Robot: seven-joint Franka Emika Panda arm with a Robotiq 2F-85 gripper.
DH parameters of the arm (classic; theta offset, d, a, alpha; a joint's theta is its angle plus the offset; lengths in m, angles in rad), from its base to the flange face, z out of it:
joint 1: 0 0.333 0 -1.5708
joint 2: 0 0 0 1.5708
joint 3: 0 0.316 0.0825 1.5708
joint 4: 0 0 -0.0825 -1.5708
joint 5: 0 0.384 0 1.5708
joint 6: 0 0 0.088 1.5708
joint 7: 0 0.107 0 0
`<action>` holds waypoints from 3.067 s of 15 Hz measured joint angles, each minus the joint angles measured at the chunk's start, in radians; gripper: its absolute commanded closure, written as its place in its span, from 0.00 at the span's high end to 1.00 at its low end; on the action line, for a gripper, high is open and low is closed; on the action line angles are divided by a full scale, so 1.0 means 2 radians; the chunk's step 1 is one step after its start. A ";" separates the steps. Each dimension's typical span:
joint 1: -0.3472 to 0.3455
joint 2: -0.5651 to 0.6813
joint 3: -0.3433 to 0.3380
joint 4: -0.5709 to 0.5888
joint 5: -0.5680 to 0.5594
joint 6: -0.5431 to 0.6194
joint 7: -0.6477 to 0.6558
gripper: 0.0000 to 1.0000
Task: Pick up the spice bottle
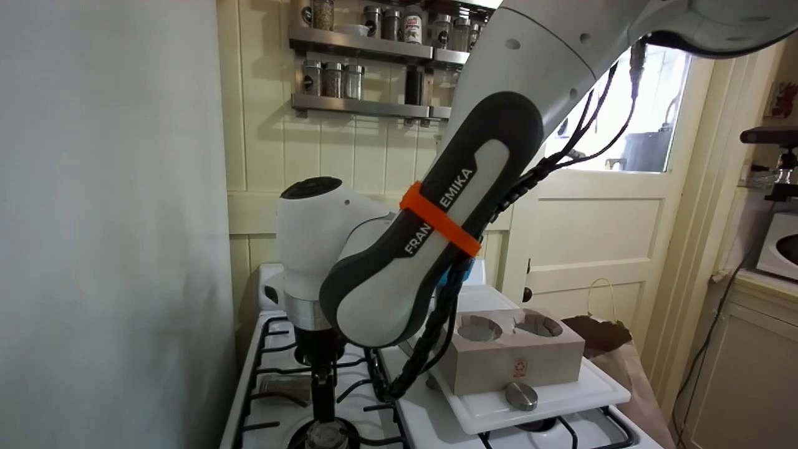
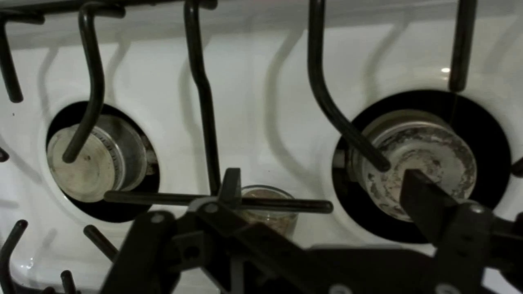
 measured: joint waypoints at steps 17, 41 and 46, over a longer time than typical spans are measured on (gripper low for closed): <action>0.020 0.009 -0.002 0.018 -0.029 0.002 0.041 1.00; 0.014 0.037 -0.008 0.034 -0.032 0.040 0.029 0.59; 0.022 0.058 -0.010 0.049 -0.032 0.038 0.031 0.37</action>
